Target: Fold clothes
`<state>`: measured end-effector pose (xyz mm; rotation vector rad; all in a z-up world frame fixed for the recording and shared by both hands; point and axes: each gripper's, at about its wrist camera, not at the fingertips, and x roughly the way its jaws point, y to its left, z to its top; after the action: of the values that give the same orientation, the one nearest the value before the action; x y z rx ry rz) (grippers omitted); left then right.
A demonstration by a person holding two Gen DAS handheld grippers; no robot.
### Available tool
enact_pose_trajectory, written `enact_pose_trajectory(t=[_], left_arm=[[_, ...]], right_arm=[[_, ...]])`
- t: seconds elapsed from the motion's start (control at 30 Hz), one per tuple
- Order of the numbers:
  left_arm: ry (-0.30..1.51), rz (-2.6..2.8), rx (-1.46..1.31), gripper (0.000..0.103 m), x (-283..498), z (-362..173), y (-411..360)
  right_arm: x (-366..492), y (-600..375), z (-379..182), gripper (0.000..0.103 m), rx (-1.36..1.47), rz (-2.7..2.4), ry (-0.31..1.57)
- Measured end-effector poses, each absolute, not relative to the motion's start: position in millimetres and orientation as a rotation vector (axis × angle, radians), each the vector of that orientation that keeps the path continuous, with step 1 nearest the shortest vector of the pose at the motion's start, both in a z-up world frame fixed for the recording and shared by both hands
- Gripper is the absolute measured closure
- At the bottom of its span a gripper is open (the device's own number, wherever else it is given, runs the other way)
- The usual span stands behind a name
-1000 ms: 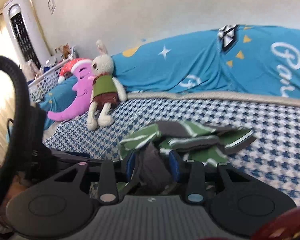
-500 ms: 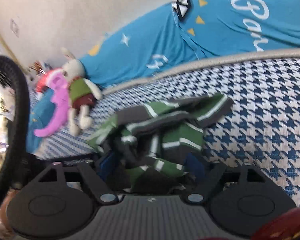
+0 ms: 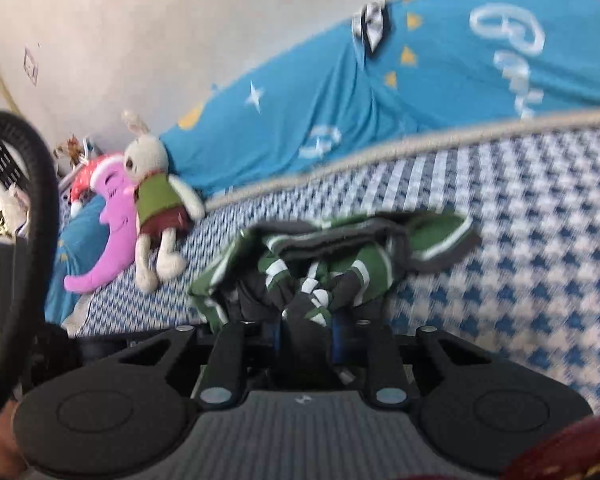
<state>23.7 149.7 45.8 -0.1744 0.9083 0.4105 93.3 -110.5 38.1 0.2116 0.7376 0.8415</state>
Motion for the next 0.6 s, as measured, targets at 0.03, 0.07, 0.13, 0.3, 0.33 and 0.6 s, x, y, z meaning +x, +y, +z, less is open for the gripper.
enact_pose_trajectory(t=[0.03,0.07,0.13,0.3,0.33,0.6], left_arm=[[0.896,0.405,-0.181,0.0,23.1,48.7,148.1],[0.884,0.397,-0.188,0.0,22.5,51.5,146.3],[0.858,0.377,-0.202,0.0,20.8,57.0,142.1],[0.818,0.329,-0.211,0.0,16.5,67.3,126.3],[0.817,0.319,-0.208,0.0,16.4,68.3,122.4],[0.835,0.25,-0.164,0.0,16.6,66.1,87.2]], right_arm=[[91.9,-114.6,44.7,0.081,0.21,0.828,0.709],[90.5,-118.7,51.3,0.082,0.208,0.815,0.681],[87.6,-126.9,64.4,0.082,0.204,0.789,0.625],[81.1,-150.1,96.3,0.082,0.194,0.71,0.488],[80.3,-157.9,101.4,0.082,0.195,0.687,0.466],[105.3,-191.3,93.1,0.075,0.18,0.398,0.631]])
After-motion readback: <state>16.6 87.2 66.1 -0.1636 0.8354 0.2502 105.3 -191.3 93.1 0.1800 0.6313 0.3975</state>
